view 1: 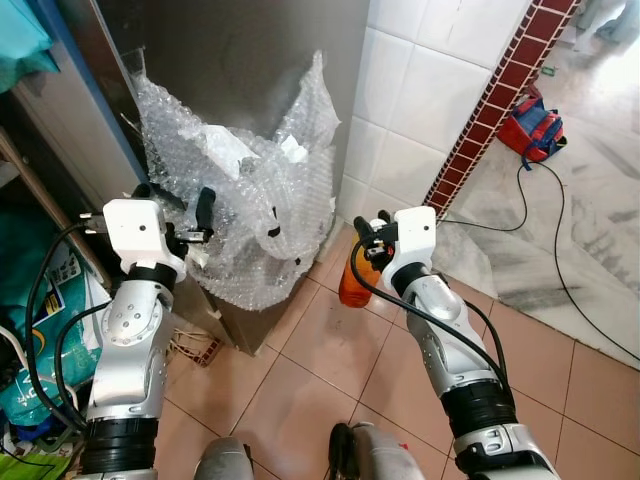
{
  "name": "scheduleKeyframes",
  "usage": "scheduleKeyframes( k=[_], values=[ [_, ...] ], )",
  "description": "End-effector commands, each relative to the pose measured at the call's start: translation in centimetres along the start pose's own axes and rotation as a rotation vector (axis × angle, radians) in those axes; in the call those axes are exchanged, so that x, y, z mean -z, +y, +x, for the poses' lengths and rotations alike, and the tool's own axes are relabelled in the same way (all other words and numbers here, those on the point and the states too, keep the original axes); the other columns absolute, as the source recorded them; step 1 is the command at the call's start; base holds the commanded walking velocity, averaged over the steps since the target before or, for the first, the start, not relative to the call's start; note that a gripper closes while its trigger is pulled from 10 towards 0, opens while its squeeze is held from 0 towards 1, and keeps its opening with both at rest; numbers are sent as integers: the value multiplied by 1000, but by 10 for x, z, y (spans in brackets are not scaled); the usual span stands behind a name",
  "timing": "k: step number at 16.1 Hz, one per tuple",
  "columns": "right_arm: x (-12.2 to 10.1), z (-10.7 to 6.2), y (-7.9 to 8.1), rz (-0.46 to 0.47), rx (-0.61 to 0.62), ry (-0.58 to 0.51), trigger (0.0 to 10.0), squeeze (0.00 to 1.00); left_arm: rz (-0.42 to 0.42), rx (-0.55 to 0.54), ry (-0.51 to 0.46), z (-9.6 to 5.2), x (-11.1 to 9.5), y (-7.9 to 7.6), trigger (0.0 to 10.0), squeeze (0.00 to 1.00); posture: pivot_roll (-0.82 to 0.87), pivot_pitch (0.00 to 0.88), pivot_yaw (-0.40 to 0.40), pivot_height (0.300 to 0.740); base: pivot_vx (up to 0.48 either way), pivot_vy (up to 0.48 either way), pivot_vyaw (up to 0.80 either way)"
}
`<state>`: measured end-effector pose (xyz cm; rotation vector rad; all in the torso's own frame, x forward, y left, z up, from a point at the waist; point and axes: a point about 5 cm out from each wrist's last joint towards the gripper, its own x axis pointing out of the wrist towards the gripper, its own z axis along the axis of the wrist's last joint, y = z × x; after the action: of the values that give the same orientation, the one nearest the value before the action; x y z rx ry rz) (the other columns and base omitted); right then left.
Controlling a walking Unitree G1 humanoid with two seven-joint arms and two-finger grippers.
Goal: Restocking fridge
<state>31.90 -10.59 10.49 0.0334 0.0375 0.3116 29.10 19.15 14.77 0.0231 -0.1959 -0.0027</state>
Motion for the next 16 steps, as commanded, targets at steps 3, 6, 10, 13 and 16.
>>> scheduleKeyframes(
  k=[3,6,10,13,16],
  values=[
    [-6,2,3,-11,-11,-26,10000,0,0,-15,-34,8,-8,5,10000,0,103,137,-63,740,0,0,0],
    [-6,2,4,-12,-15,-23,10000,0,-41,27,17,10,3,-5,10000,0,101,133,-64,740,0,0,0],
    [-4,-1,5,-18,-19,-20,10000,0,-96,199,69,8,13,-34,10000,0,93,124,-67,740,0,0,0],
    [-4,-9,-6,-18,46,-36,10000,0,-125,232,34,15,6,-48,10000,0,95,123,-70,740,0,0,0],
    [-4,-22,-20,-30,140,-39,10000,0,-147,312,43,14,7,-66,10000,0,77,124,-62,740,0,0,0]
  ],
)
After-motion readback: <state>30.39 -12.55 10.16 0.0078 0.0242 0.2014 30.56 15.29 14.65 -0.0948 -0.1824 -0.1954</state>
